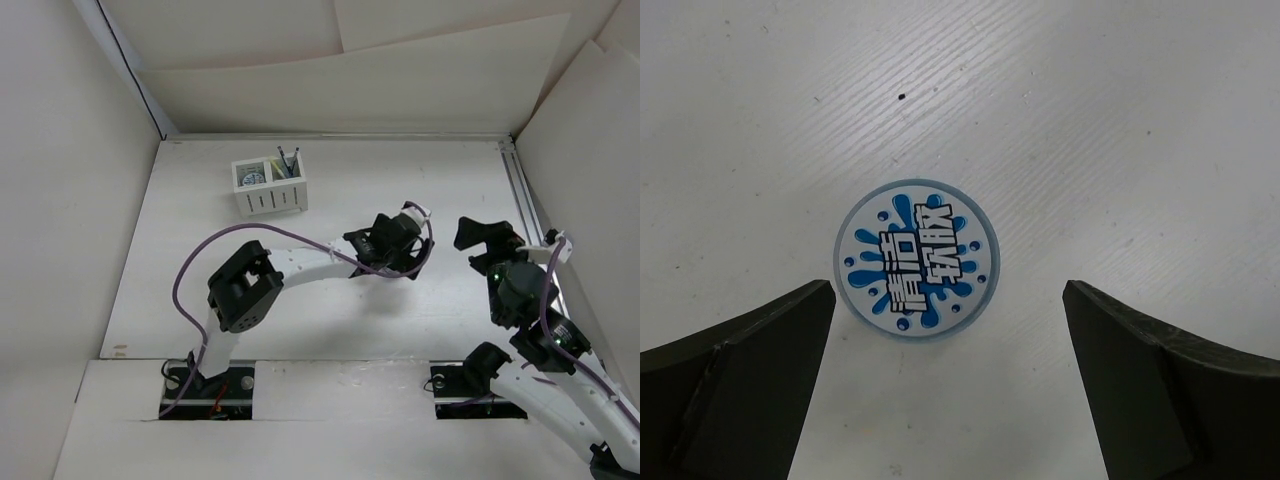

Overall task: Sort the stationery into containers
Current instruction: Grab a piece of stationery with the left arm

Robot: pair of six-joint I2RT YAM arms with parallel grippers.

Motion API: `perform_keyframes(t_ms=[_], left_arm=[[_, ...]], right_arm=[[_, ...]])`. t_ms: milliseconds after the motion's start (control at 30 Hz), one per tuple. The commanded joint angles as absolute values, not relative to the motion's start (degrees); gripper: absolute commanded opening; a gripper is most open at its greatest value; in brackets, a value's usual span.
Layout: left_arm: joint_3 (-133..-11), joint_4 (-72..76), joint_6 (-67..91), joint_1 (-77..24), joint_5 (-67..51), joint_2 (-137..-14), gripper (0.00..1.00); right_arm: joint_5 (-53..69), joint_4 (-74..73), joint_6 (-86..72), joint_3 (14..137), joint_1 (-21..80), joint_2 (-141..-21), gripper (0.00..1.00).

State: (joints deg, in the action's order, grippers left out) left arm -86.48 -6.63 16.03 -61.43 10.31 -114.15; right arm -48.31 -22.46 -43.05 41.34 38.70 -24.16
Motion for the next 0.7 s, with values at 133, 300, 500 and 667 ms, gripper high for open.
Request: perform_keyframes(t_ms=[133,300,500,667], left_arm=[[-90.18,-5.01,16.35,-61.44,14.49,-118.12,0.86],[-90.18,-4.48,16.87,-61.44,18.19,-118.65,0.48],[-82.36,-0.88,19.68,-59.34,22.41,-108.65,0.18],[-79.01,-0.52,22.41,-49.60,17.31,-96.36,0.18]], right_arm=[[-43.34,-18.29,-39.81,41.66,38.94,-24.43,0.99],[-41.14,-16.44,-39.81,41.04,38.94,-24.43,0.99],[-41.13,-16.44,-39.81,41.04,38.94,-24.43,0.99],[-40.34,-14.51,-39.29,40.44,38.94,-23.91,0.99]])
